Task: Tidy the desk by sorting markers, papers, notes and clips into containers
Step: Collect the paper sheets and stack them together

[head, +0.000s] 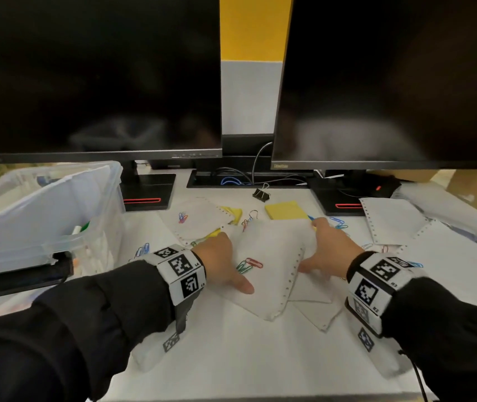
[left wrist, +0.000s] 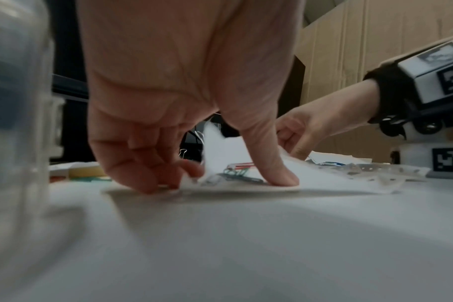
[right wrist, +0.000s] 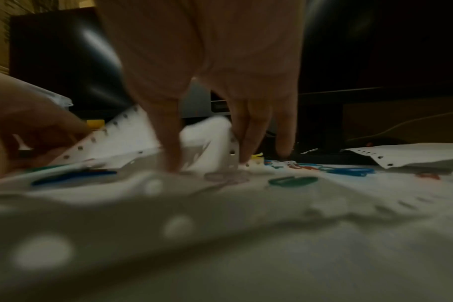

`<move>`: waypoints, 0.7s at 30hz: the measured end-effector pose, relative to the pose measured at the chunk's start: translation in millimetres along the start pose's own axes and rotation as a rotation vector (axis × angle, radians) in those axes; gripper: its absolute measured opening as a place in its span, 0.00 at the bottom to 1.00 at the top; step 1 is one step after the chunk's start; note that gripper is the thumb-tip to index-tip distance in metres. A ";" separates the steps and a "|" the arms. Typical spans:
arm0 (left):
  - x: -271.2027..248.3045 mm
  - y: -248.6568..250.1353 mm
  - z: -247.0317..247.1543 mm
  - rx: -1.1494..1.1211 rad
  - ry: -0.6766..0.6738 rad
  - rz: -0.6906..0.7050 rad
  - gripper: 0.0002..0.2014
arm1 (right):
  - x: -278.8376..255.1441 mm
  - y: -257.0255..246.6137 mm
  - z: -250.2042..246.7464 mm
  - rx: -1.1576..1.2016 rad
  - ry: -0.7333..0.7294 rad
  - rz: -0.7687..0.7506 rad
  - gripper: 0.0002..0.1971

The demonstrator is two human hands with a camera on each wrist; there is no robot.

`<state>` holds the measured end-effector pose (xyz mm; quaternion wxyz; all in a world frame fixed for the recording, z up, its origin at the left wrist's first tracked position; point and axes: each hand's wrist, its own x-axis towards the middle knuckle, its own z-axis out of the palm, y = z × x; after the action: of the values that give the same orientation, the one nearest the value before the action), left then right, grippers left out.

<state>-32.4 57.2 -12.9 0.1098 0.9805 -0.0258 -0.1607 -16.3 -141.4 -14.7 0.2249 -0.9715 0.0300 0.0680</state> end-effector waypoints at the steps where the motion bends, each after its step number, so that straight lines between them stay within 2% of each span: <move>1: 1.2 1.0 -0.1 -0.008 0.011 0.006 0.42 | -0.6 -0.4 -0.4 -0.009 0.063 -0.020 0.34; 4: 1.5 3.4 -0.8 -0.012 0.059 0.039 0.33 | -2.8 -2.1 -4.2 -0.019 0.241 -0.078 0.05; 5: 2.7 2.6 -1.3 -0.039 0.091 0.045 0.29 | -4.0 -3.2 -5.0 -0.007 0.270 -0.093 0.03; 8: 8.3 -2.8 -4.0 -0.184 0.277 0.088 0.14 | -5.5 -6.0 -8.2 0.034 0.401 -0.106 0.08; 9: 8.9 -3.9 -5.7 -0.223 0.355 0.102 0.12 | -6.3 -6.2 -9.8 0.058 0.460 -0.112 0.08; 11: 9.4 -5.0 -8.8 -0.272 0.470 0.146 0.20 | -7.4 -5.6 -11.7 0.095 0.530 -0.125 0.04; 13: 9.1 -5.2 -11.2 -0.298 0.554 0.205 0.22 | -8.2 -4.6 -12.7 0.095 0.571 -0.131 0.06; 17: 8.4 -0.9 -10.7 -0.340 0.630 0.337 0.22 | -10.9 -4.6 -14.2 0.160 0.622 -0.177 0.02; 19: 5.0 1.4 -11.7 -0.410 0.656 0.418 0.17 | -10.5 -5.3 -13.7 0.208 0.603 -0.226 0.05; 21: -0.1 3.1 -13.6 -0.500 0.652 0.470 0.07 | -11.0 -6.3 -11.8 0.258 0.570 -0.307 0.05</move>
<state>-28.2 56.9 0.4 0.3782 0.8910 -0.1717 0.1833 -25.3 -140.7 0.1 0.3358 -0.9083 -0.0466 -0.2449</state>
